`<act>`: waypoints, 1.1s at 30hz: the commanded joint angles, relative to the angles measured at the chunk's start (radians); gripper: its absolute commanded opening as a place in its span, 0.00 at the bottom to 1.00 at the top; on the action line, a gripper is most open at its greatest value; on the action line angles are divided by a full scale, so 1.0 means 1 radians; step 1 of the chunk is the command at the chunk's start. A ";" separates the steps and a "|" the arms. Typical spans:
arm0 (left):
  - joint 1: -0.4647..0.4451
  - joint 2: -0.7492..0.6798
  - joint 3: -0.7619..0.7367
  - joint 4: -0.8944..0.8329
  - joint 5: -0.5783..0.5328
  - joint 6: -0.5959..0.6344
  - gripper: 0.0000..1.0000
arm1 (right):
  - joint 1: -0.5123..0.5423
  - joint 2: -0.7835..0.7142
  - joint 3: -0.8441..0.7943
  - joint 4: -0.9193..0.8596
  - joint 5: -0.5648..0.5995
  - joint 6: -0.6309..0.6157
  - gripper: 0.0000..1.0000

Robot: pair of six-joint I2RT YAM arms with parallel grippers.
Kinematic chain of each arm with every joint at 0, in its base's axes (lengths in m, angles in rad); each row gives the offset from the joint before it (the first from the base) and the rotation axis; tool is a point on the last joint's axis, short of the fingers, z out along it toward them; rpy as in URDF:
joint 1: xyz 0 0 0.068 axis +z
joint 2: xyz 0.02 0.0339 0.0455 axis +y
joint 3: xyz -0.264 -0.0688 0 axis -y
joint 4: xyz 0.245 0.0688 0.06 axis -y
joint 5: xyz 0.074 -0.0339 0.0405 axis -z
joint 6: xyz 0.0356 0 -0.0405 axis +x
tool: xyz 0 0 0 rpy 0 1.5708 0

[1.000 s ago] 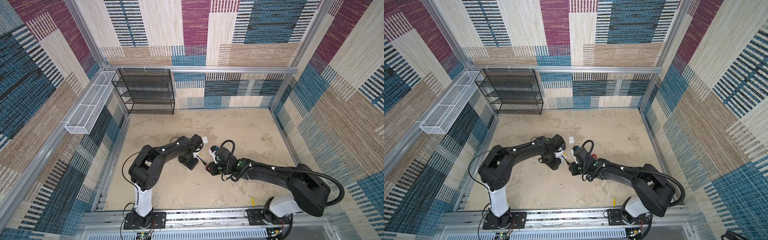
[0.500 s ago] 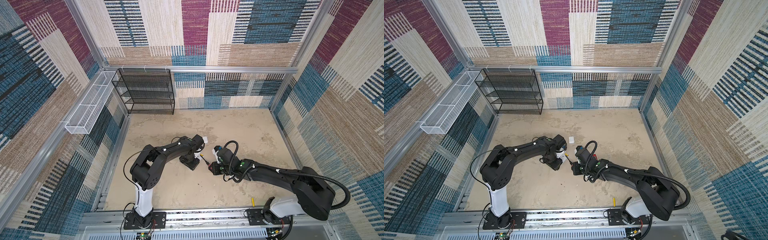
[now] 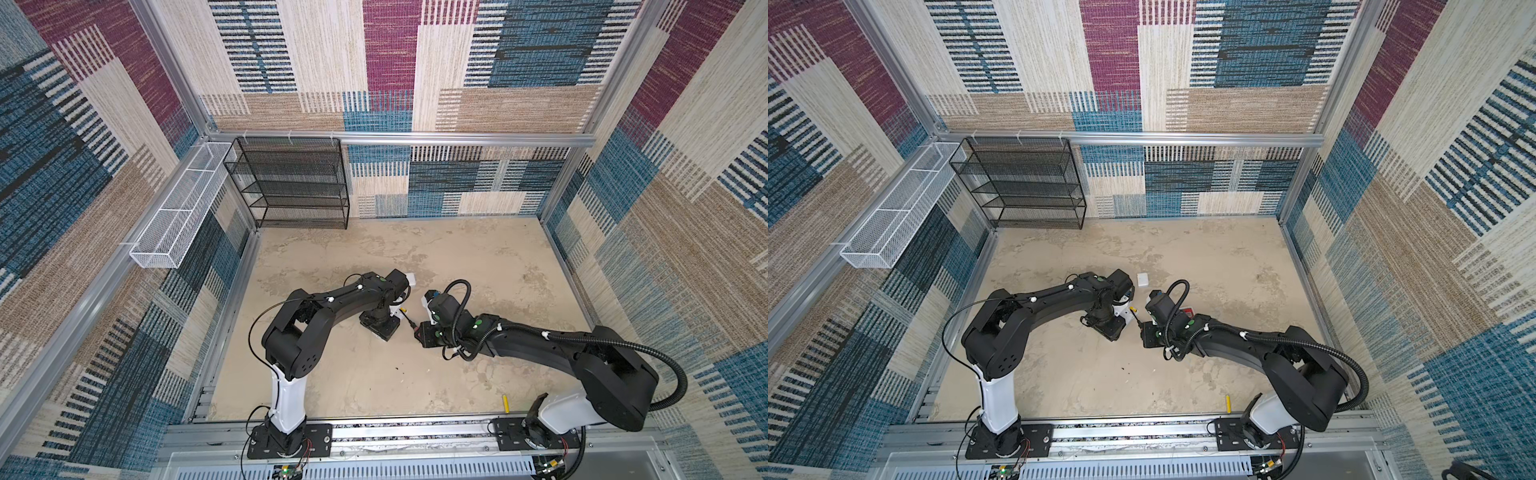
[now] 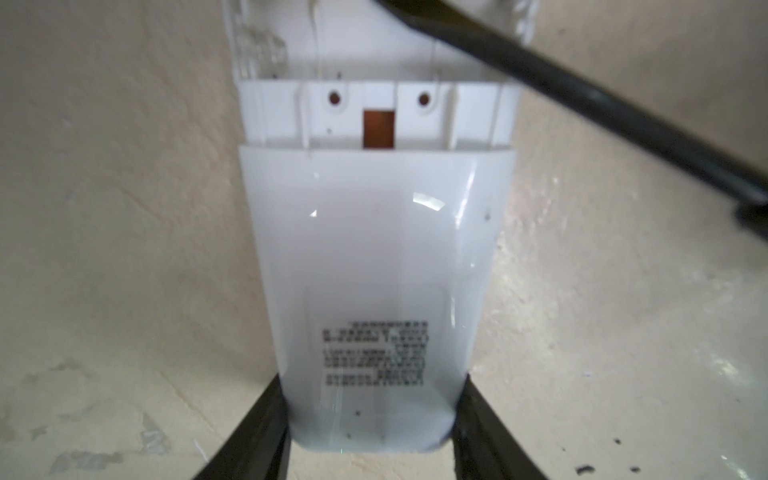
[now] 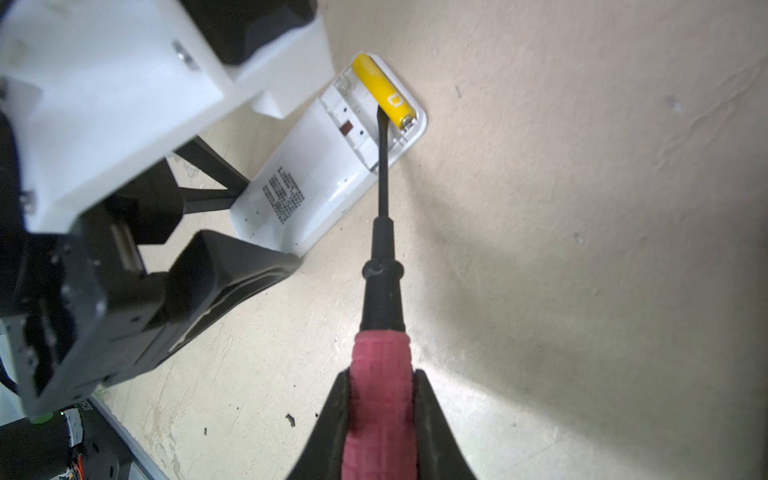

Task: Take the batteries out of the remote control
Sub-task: 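Pry the remaining yellow battery with the screwdriver tip while the left holds the remote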

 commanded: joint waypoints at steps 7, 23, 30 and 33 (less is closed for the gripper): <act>-0.006 0.010 0.002 0.025 0.035 0.010 0.33 | 0.000 0.005 -0.008 0.018 0.017 0.009 0.00; -0.011 0.022 0.025 0.011 0.037 0.050 0.33 | 0.000 -0.012 -0.065 0.080 -0.010 0.062 0.00; -0.021 0.031 0.044 -0.020 0.025 0.092 0.33 | 0.000 -0.011 -0.055 0.063 -0.005 0.087 0.00; -0.023 0.035 0.051 -0.026 0.025 0.093 0.33 | 0.000 -0.008 -0.047 0.055 -0.005 0.103 0.00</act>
